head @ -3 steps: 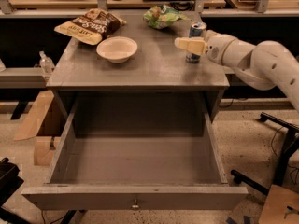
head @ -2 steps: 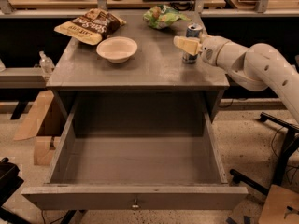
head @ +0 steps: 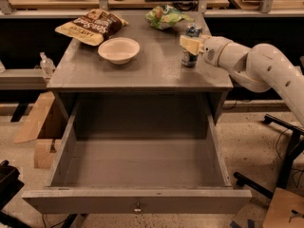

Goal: Place redbull can into top drawer

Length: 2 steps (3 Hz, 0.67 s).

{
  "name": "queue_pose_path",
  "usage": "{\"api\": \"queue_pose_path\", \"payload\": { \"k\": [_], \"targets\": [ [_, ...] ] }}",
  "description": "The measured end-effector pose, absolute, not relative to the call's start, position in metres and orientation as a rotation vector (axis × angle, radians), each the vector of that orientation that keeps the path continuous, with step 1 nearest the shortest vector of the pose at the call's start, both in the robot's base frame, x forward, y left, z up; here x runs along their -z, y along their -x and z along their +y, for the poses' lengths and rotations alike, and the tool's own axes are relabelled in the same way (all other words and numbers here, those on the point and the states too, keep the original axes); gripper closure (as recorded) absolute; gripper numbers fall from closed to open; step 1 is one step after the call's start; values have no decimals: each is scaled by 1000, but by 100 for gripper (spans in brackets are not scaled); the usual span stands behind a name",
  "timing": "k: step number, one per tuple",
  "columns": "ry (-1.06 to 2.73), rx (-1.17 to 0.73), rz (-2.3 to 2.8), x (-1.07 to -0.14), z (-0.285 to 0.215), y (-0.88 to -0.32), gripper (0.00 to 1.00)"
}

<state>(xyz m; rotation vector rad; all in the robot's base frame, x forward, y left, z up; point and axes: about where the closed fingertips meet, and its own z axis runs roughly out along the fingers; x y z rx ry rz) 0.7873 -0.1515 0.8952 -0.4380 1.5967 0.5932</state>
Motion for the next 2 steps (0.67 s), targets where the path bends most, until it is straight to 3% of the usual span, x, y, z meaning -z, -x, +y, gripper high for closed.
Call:
{"api": "queue_pose_path", "payload": {
  "k": [1,2],
  "targets": [
    [441,-596,1596,-895,-149,-787,100],
    [498,-603,1561,-928,-142,-769,100]
  ]
}}
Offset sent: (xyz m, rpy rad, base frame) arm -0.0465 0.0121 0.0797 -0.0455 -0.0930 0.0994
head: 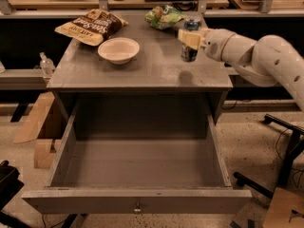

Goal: Place redbull can into top drawer

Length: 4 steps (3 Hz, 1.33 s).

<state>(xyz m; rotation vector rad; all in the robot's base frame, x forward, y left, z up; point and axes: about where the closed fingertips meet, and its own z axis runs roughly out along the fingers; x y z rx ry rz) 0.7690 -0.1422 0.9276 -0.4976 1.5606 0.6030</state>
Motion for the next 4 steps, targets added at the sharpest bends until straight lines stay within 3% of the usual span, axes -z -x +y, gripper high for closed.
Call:
{"api": "queue_pose_path", "payload": {
  "k": [1,2,4],
  "targets": [
    [547,-622,1515,-961,-134,-724,100],
    [593,-693,1490,-955,-103,-645,100],
    [716,-846,1467,-917,-20,-572,100]
  ]
}}
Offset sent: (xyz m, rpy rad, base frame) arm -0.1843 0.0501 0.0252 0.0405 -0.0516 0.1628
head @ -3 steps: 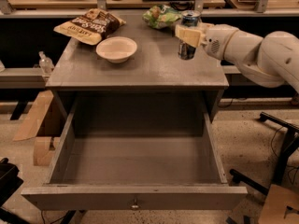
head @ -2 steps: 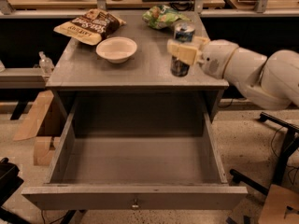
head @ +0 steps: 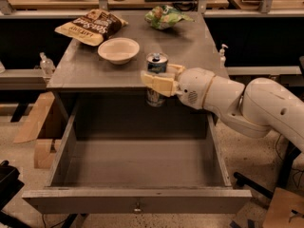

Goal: Place redbull can into top drawer

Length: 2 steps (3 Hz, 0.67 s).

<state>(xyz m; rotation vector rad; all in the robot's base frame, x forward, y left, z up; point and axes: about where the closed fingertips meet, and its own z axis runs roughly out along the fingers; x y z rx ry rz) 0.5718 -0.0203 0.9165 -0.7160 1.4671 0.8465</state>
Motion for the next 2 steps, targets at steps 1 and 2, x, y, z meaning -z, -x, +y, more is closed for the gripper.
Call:
{"api": "queue_pose_path", "payload": {
  "k": [1,2],
  "targets": [
    [716,-847,1467,-916,-20,-572,100],
    [699,-897,1486,-888,-3,-558,100]
  ]
}}
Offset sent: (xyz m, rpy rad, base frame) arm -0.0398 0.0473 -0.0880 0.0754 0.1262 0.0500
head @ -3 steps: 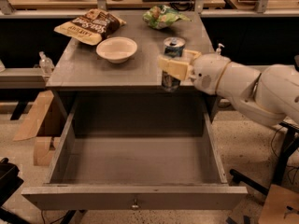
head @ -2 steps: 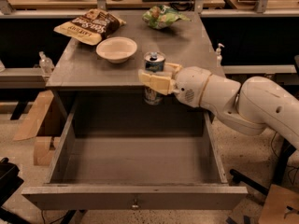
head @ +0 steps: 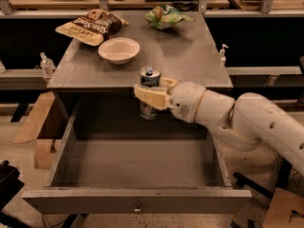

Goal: Place redbull can into top drawer

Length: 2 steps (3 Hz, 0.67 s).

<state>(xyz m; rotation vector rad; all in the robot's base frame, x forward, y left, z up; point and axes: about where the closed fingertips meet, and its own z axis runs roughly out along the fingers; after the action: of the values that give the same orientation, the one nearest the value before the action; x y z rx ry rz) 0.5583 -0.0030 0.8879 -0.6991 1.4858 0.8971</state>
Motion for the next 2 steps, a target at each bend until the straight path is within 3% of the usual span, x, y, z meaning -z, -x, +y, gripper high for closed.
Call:
{"api": "queue_pose_path", "payload": {
  "k": [2],
  "targets": [
    [766,-989,1485,-797,65,-536,100]
  ]
}}
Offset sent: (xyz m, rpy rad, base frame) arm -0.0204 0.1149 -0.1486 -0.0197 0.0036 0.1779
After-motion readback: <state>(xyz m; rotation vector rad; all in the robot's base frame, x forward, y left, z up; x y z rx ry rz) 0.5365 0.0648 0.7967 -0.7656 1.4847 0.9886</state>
